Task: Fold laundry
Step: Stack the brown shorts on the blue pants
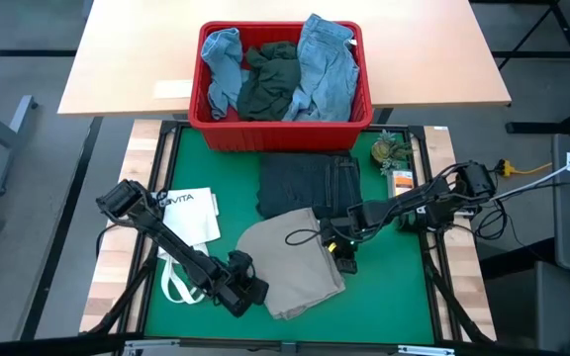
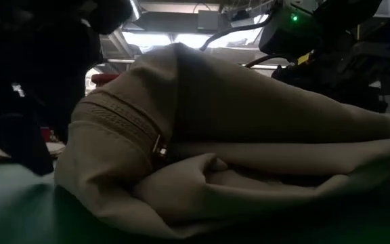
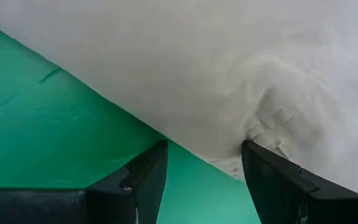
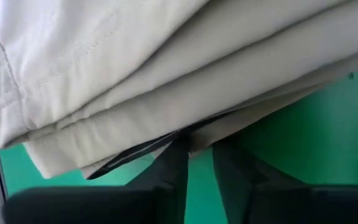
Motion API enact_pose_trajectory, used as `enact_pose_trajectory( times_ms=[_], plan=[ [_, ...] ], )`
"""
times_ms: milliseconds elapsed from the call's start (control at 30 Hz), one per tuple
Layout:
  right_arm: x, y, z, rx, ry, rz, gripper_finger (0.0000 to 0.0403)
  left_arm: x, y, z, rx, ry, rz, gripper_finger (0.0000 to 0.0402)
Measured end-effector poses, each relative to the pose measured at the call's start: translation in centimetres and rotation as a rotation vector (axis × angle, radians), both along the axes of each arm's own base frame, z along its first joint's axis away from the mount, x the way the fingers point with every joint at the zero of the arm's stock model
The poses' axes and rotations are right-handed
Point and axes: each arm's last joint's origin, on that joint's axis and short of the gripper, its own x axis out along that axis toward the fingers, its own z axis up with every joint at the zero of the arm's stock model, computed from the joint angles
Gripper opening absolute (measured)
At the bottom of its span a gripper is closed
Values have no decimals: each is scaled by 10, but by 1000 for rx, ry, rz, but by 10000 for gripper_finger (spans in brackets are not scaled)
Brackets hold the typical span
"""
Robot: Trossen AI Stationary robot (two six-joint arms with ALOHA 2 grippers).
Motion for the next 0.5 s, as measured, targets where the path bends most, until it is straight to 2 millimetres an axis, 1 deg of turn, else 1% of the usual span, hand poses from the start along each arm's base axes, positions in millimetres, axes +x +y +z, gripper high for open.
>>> enact_pose_trajectory(
  times_ms=[300, 500],
  plan=[
    [0, 0, 0, -11, -20, 27, 27, 0, 0, -2, -2, -13, 57, 199],
    [1, 0, 0, -21, -49, 74, 4, 3, 1, -11, 17, -10, 78, 199]
  ],
)
